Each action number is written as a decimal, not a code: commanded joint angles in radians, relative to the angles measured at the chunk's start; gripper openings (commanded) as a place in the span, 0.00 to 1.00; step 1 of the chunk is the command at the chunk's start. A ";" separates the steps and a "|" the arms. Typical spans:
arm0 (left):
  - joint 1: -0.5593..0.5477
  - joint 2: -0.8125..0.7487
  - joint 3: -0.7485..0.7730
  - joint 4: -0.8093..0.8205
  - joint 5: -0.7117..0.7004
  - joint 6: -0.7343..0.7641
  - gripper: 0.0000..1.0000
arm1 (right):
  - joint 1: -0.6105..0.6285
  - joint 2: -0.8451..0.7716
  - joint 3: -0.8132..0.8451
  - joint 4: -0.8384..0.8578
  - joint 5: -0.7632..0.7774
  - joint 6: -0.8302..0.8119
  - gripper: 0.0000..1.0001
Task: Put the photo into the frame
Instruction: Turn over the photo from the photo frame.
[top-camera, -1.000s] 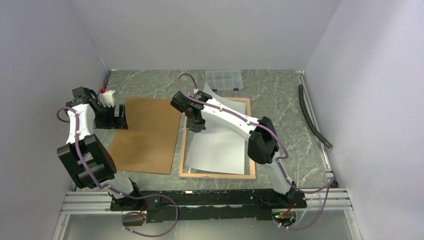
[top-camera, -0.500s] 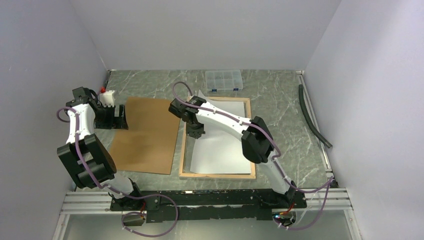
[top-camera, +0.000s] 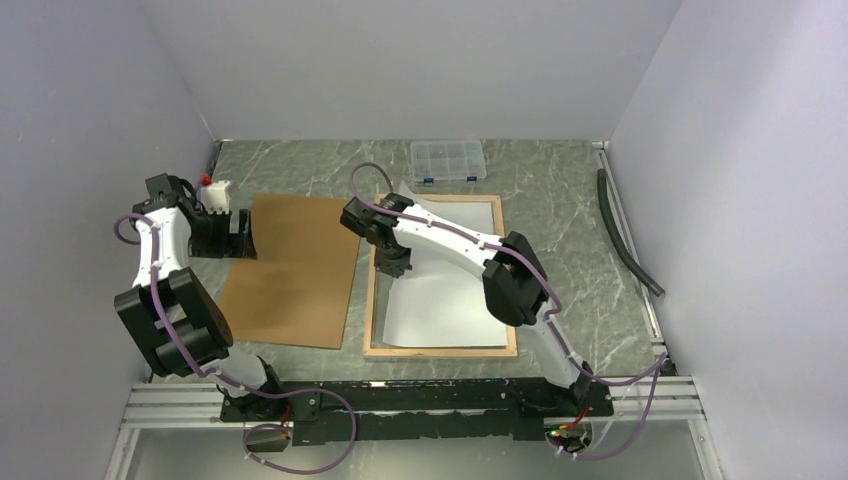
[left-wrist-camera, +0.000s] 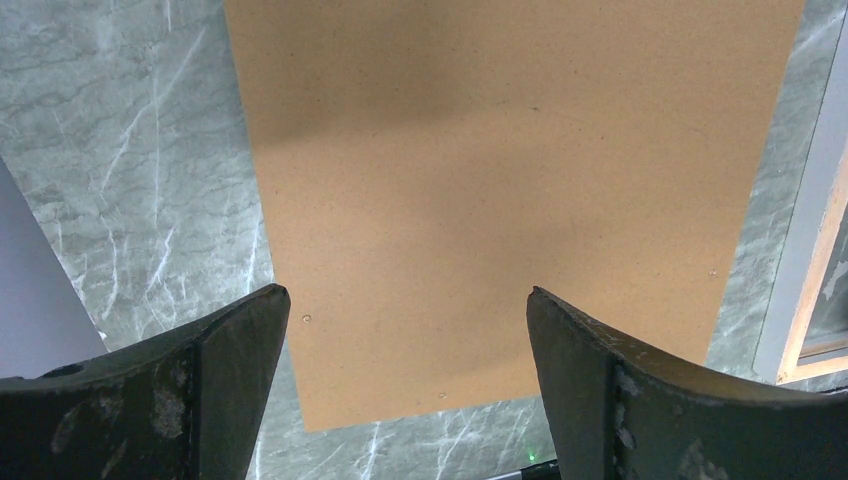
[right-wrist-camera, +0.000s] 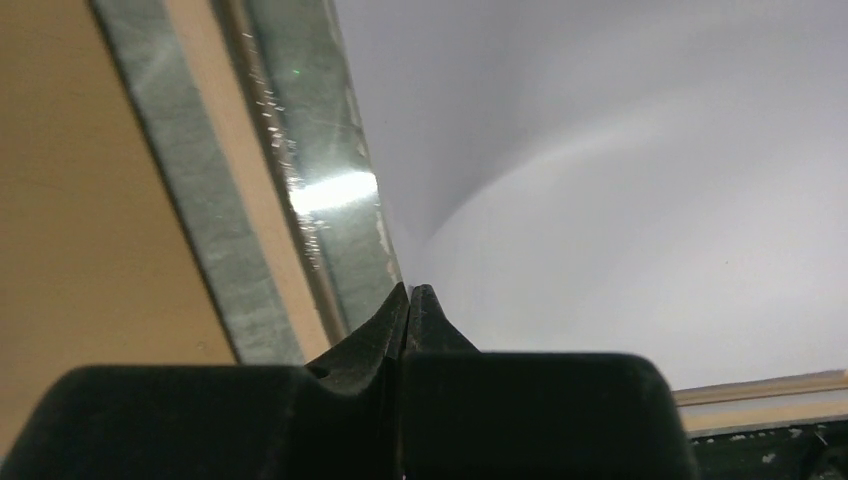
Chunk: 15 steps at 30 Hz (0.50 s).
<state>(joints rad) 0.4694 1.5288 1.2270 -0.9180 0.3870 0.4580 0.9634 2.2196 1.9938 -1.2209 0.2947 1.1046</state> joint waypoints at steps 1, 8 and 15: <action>-0.005 -0.005 -0.010 0.022 0.009 0.007 0.94 | -0.009 0.000 0.102 -0.017 0.048 0.041 0.00; -0.004 0.001 -0.014 0.027 0.008 0.007 0.94 | -0.015 -0.004 0.073 0.024 0.049 0.034 0.00; -0.005 0.006 -0.017 0.031 0.012 0.010 0.94 | -0.017 -0.048 -0.021 0.032 0.058 -0.033 0.00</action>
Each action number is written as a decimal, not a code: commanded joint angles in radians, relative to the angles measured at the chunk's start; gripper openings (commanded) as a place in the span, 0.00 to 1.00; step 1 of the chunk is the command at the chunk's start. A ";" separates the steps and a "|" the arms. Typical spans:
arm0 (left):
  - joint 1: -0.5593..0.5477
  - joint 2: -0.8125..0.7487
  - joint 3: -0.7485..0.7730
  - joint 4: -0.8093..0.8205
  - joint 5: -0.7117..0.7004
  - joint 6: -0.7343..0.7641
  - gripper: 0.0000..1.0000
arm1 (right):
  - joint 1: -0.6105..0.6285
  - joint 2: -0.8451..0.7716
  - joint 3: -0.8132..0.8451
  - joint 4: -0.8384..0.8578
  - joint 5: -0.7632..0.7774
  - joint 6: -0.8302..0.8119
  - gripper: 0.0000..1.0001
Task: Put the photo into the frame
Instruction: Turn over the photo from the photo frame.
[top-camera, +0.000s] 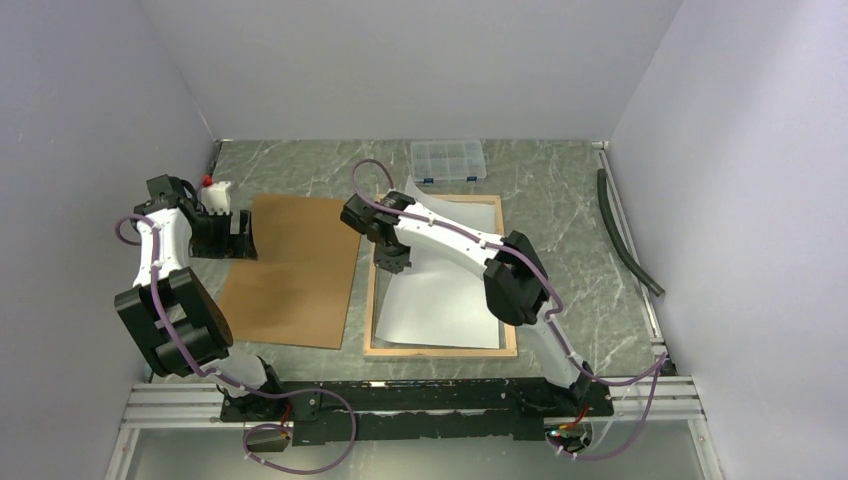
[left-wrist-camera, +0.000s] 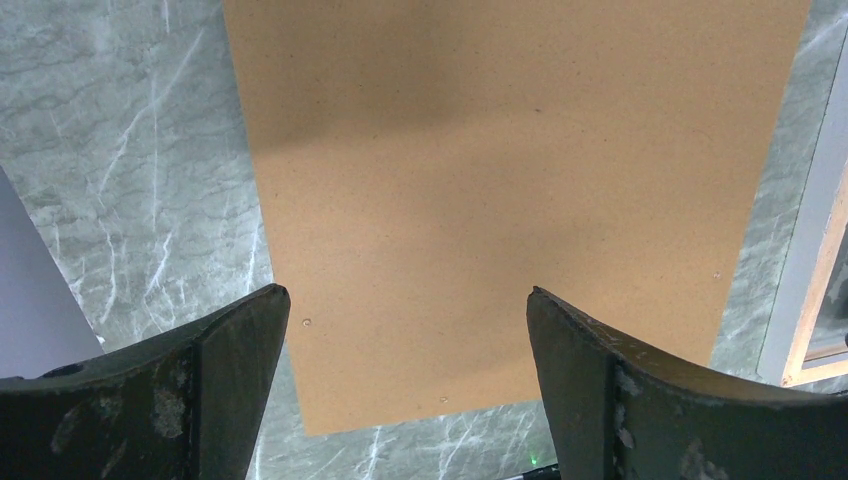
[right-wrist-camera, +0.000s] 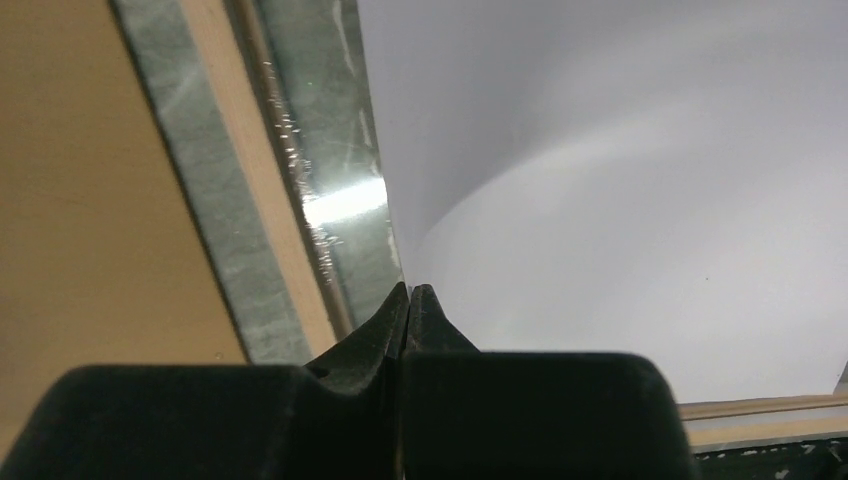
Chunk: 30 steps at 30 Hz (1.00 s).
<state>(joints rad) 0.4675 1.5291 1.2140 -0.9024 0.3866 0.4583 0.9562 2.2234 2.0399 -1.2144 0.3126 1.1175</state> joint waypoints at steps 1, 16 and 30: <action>-0.003 0.007 -0.004 0.016 0.012 0.011 0.94 | -0.009 -0.065 -0.088 0.039 0.038 -0.060 0.00; -0.006 0.005 -0.003 0.015 -0.003 0.008 0.94 | -0.009 -0.048 -0.064 0.070 0.014 -0.075 0.10; -0.006 0.008 0.015 0.011 -0.024 0.017 0.94 | -0.006 -0.145 -0.182 0.196 -0.045 -0.197 0.74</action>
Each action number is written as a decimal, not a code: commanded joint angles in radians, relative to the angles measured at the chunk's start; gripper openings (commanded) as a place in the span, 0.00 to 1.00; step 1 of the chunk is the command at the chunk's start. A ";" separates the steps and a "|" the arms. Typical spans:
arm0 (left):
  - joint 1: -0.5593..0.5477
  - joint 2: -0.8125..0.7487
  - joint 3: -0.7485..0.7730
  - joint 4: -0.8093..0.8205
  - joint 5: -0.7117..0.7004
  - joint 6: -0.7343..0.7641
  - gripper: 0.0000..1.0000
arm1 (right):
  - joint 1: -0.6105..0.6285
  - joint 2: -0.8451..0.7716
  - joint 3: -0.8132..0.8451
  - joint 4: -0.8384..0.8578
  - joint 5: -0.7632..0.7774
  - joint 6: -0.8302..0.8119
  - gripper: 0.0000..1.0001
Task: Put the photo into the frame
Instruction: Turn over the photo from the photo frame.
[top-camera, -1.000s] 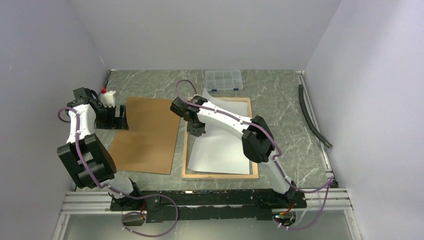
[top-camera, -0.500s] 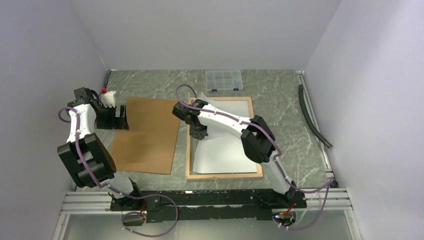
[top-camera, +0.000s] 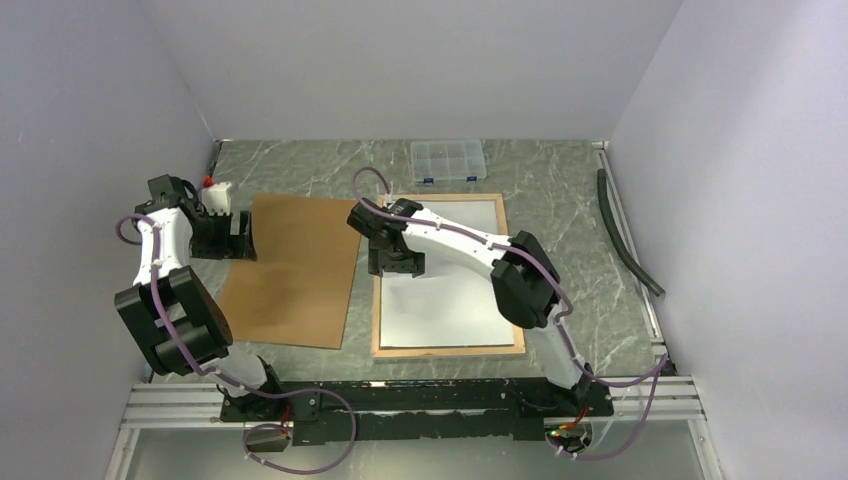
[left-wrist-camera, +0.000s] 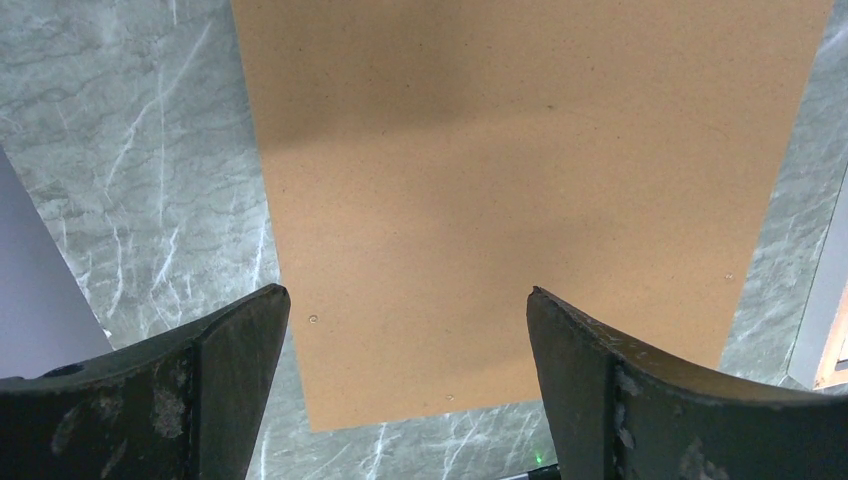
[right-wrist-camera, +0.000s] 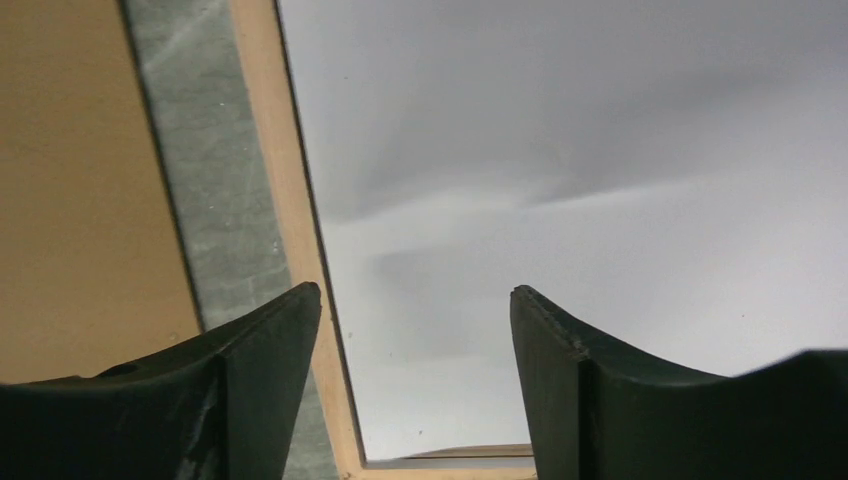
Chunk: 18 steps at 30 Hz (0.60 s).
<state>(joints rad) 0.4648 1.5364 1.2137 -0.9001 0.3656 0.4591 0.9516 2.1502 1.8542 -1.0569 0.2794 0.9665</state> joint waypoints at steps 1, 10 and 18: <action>-0.003 -0.001 0.018 0.009 -0.007 0.016 0.94 | 0.000 -0.076 0.003 0.042 -0.016 -0.054 0.76; 0.053 0.047 0.081 0.004 -0.038 0.012 0.94 | 0.031 -0.045 0.141 0.139 -0.128 -0.170 0.90; 0.089 0.076 0.035 0.149 -0.231 0.006 0.93 | 0.034 0.152 0.306 0.307 -0.340 -0.166 0.90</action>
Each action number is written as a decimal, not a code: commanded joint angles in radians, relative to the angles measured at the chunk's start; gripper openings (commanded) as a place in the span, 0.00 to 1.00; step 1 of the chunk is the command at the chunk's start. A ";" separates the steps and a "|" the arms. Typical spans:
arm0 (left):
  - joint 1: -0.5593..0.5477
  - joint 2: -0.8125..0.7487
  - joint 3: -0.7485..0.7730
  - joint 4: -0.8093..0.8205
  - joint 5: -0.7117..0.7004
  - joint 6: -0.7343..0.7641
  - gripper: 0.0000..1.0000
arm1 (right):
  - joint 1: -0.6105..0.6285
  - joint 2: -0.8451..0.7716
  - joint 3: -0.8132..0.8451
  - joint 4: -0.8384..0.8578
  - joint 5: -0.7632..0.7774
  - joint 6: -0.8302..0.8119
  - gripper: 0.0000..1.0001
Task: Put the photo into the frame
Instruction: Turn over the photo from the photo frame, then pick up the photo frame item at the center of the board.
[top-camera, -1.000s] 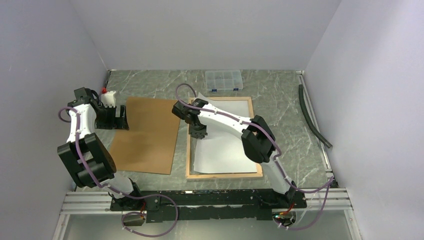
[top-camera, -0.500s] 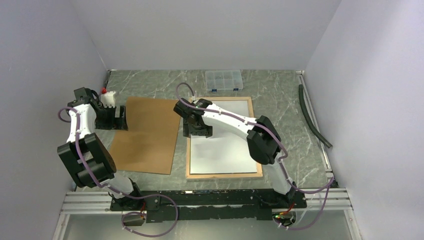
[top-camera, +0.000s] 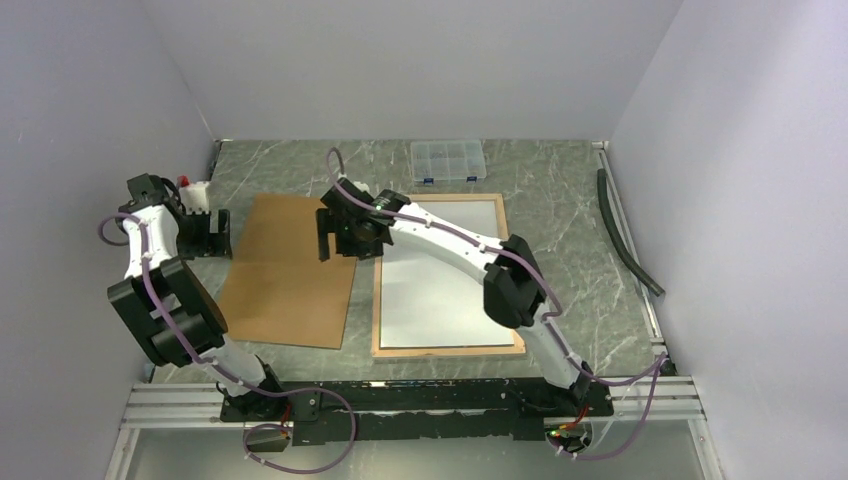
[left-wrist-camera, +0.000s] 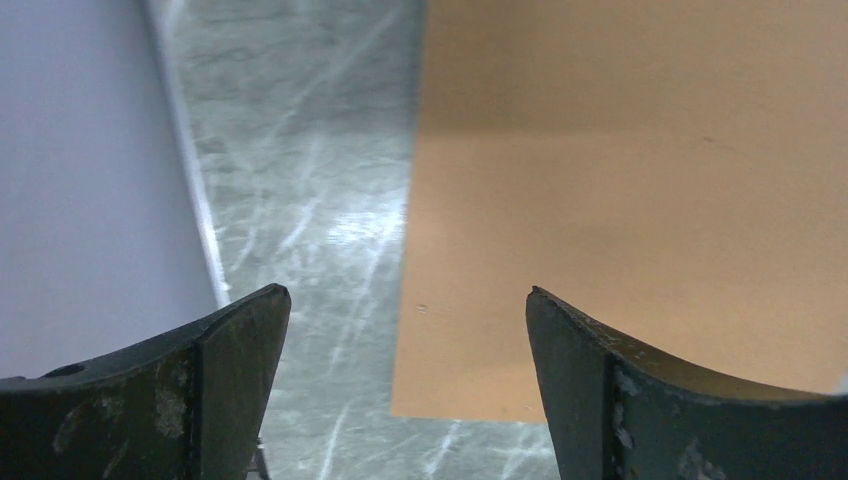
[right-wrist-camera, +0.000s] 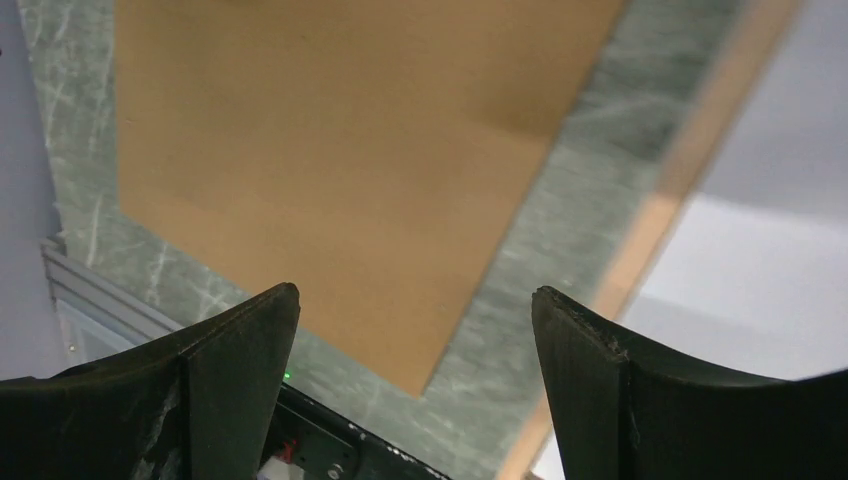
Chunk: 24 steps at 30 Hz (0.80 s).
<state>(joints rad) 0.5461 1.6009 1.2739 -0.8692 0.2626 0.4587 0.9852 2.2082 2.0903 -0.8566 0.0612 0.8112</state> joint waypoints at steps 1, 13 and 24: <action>0.008 0.018 -0.044 0.165 -0.159 0.008 0.92 | 0.000 0.124 0.101 0.104 -0.130 -0.005 0.90; 0.008 0.185 -0.134 0.369 -0.290 -0.023 0.74 | -0.008 0.188 0.057 0.119 -0.028 0.073 0.90; -0.013 0.217 -0.193 0.397 -0.279 -0.018 0.53 | -0.023 0.205 0.008 0.123 -0.010 0.126 0.90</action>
<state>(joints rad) 0.5468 1.7973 1.1255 -0.4946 -0.0174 0.4408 0.9752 2.4371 2.1231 -0.7475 0.0288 0.8955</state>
